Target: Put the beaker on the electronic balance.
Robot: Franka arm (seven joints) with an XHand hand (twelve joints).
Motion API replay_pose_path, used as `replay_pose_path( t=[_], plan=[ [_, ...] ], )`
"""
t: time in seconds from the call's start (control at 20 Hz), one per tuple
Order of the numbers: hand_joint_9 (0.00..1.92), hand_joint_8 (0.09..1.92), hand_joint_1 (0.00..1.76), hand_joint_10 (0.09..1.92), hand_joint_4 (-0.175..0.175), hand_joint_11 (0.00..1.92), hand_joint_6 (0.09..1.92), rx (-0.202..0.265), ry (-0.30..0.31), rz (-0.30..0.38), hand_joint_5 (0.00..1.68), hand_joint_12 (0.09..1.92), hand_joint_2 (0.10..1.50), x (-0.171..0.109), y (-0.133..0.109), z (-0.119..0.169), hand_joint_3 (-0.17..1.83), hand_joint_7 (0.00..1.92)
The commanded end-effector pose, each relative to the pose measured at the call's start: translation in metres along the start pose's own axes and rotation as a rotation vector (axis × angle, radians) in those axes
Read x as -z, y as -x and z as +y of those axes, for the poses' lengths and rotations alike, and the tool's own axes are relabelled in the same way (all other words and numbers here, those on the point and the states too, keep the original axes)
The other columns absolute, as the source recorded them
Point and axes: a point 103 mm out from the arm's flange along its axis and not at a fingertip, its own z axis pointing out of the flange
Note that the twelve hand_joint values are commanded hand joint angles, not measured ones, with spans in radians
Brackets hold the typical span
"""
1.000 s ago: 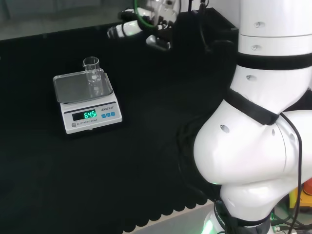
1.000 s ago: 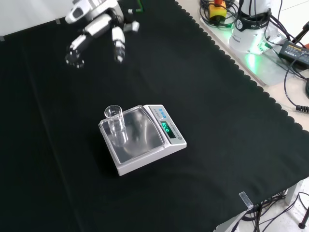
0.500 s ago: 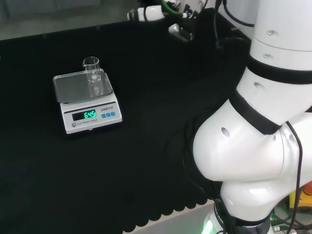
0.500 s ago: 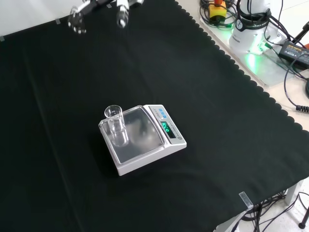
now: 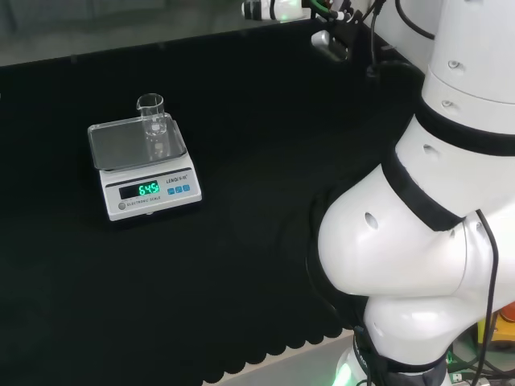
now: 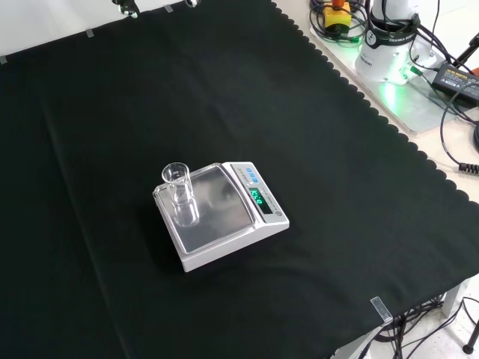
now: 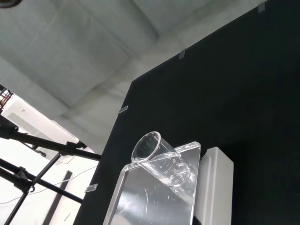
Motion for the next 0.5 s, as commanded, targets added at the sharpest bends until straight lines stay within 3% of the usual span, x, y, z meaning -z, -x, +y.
replay_pose_path(
  t=[0.05,0.2,0.5],
  plan=[
    [0.16,0.88,0.52,0.95,-0.09,0.25,0.09,-0.016,0.003,0.017,0.35,1.48,0.72,0.0,0.006,0.008,0.06,0.18],
    [0.16,0.88,0.52,0.95,-0.089,0.25,0.09,-0.033,0.003,0.011,0.35,1.48,0.72,-0.004,0.004,0.015,0.06,0.19],
    [0.17,0.88,0.52,0.94,-0.089,0.26,0.09,-0.117,0.021,-0.006,0.36,1.48,0.72,-0.011,0.0,0.018,0.06,0.2]
  ],
)
